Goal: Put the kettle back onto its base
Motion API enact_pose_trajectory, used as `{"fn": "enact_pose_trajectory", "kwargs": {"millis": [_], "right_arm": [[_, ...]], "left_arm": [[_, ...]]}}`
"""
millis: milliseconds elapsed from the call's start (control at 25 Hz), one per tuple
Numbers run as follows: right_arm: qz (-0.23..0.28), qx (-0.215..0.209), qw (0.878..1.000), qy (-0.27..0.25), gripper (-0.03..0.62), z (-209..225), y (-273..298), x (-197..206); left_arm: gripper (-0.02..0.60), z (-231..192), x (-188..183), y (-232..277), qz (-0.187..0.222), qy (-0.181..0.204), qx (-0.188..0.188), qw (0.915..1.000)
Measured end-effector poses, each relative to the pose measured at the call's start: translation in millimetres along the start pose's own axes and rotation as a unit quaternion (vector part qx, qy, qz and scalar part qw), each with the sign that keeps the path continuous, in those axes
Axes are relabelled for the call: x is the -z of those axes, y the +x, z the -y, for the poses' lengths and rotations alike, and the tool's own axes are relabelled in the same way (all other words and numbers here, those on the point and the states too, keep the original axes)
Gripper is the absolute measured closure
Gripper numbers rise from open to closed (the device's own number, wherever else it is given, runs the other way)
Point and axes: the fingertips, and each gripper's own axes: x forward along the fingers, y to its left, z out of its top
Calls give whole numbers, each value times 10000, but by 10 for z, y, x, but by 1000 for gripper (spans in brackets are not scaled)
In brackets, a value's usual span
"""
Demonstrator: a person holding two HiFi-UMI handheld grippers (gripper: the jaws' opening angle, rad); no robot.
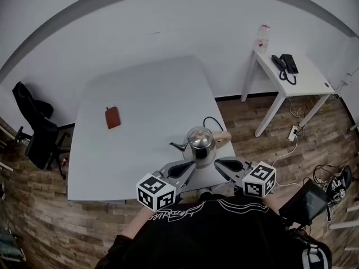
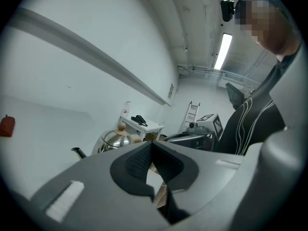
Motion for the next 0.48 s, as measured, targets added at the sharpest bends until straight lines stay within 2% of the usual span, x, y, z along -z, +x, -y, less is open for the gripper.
{"fn": "enact_pose_trajectory", "kwargs": {"millis": [160,400,480], "right_arm": [[-251,57,9994,-247,589,1,56,68],[-165,12,9997,-183,589,-8,114,-21],[-75,-20,10000,-13,589,13,97,-60]], "left_arm": [[575,-23,13,-7,24,-94,-14,10000],[575,-66,-131,-91,187,-273,-22,9994],[575,-88,-157,-111,223,-301,-44,9993]]}}
